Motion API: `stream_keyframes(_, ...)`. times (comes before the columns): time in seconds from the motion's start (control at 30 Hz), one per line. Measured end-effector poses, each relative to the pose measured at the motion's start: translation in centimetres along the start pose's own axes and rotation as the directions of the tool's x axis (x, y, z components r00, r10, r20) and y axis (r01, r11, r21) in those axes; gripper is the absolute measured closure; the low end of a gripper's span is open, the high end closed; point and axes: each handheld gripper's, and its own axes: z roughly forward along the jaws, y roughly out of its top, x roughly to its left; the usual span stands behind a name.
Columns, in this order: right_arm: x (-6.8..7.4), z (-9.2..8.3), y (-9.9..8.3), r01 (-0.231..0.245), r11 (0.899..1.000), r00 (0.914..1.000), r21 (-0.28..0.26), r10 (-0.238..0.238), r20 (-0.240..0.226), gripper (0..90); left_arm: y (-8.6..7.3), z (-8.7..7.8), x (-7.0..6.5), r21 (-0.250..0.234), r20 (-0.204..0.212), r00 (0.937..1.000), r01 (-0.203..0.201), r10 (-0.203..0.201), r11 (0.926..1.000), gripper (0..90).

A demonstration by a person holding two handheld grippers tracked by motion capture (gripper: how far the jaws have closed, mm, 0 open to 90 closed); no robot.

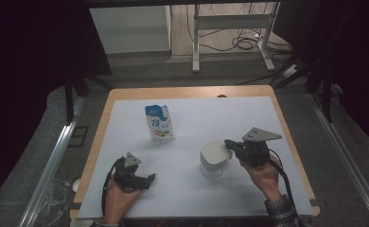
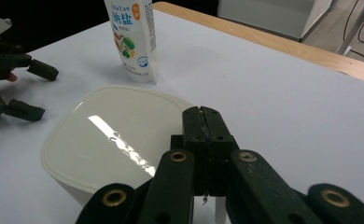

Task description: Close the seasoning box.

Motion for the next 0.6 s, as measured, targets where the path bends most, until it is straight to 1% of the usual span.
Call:
stream_keyframes(0.23,-0.04,0.00,-0.07,0.003,1.000,0.9998,0.003,-0.003,0.019,89.5,0.00,0.00,0.01,0.000,0.000,1.0000,-0.001,0.001,1.0000,1.6)
stream_keyframes(0.43,-0.06,0.01,-0.10,0.002,1.000,0.9998,0.002,-0.002,0.022,89.6,0.00,0.00,0.00,0.000,0.000,1.0000,0.000,0.000,1.0000,1.6)
stream_keyframes(0.6,-0.13,0.06,-0.20,0.003,1.000,0.9992,0.012,-0.003,0.040,89.6,0.00,0.00,0.00,0.000,-0.001,1.0000,0.000,0.000,1.0000,1.6)
